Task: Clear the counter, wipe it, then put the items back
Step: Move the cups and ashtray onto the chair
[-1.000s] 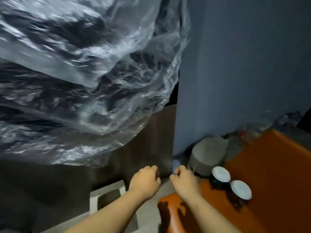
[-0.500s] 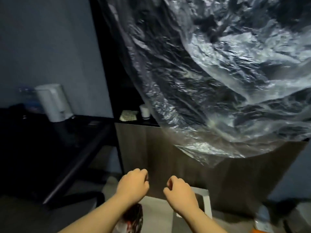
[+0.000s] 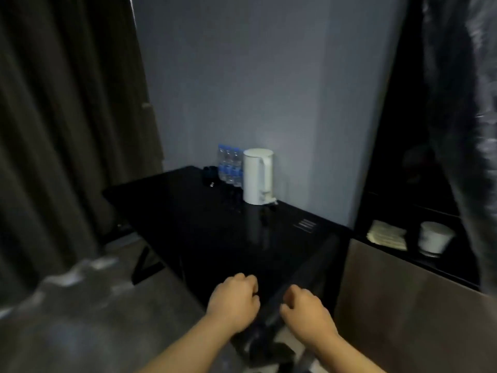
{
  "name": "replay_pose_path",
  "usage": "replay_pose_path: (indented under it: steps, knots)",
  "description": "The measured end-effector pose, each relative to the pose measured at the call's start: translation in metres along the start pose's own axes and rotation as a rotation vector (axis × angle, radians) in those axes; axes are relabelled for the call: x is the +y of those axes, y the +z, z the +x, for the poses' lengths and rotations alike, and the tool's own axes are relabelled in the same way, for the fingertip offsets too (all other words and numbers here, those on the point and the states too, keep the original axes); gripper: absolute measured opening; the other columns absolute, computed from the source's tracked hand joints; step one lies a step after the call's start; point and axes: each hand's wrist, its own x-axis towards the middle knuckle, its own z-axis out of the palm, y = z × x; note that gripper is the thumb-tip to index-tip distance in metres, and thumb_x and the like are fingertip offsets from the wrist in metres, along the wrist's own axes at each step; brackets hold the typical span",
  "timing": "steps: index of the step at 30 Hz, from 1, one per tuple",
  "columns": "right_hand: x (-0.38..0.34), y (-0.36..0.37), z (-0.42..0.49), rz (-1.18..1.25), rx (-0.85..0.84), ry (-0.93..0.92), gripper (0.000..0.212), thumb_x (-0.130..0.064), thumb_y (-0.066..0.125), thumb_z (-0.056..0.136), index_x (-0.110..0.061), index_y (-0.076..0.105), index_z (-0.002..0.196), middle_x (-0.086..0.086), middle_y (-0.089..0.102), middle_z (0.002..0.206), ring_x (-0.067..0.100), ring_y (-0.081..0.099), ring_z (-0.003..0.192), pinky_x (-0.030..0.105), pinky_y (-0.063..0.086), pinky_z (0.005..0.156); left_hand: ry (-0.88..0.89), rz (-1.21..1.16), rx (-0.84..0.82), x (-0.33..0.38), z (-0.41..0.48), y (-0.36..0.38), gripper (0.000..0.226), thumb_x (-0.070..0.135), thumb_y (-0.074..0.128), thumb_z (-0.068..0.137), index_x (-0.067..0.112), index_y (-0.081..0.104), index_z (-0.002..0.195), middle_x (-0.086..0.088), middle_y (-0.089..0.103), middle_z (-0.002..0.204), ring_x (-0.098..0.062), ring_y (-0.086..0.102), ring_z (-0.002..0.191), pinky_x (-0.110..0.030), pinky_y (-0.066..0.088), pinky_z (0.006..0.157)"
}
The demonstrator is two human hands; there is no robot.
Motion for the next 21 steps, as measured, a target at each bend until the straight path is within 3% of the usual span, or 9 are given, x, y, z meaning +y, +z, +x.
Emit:
replay_pose_path:
  steps: [6, 12, 21]
  knots:
    - [-0.098, 0.041, 0.110, 0.072, -0.084, -0.128, 0.011, -0.033, 0.046, 0.089, -0.027, 0.047, 0.098, -0.004, 0.052, 0.106, 0.017, 0.052, 0.106, 0.031, 0.043, 0.087, -0.124, 0.034, -0.042, -0.113, 0.072, -0.037, 0.027, 0.027, 0.045, 0.093, 0.019, 0.054, 0.117, -0.002, 0.054, 0.119, -0.019, 0.052, 0.111, -0.032, 0.046, 0.093]
    - [-0.164, 0.062, 0.181, 0.034, -0.106, -0.184, 0.025, -0.030, 0.044, 0.092, -0.020, 0.051, 0.114, -0.001, 0.051, 0.108, 0.018, 0.053, 0.103, 0.030, 0.045, 0.088, -0.183, 0.008, 0.006, -0.195, 0.118, -0.057, 0.028, 0.026, 0.043, 0.095, 0.017, 0.053, 0.119, -0.003, 0.054, 0.117, -0.019, 0.054, 0.107, -0.031, 0.046, 0.087]
    - [-0.251, 0.121, 0.275, 0.004, -0.100, -0.137, 0.027, -0.032, 0.044, 0.094, -0.020, 0.051, 0.117, 0.000, 0.052, 0.113, 0.017, 0.053, 0.102, 0.031, 0.047, 0.088, -0.132, -0.004, -0.026, -0.325, 0.192, -0.070, 0.028, 0.028, 0.044, 0.094, 0.017, 0.053, 0.118, -0.004, 0.053, 0.117, -0.021, 0.054, 0.109, -0.034, 0.047, 0.089]
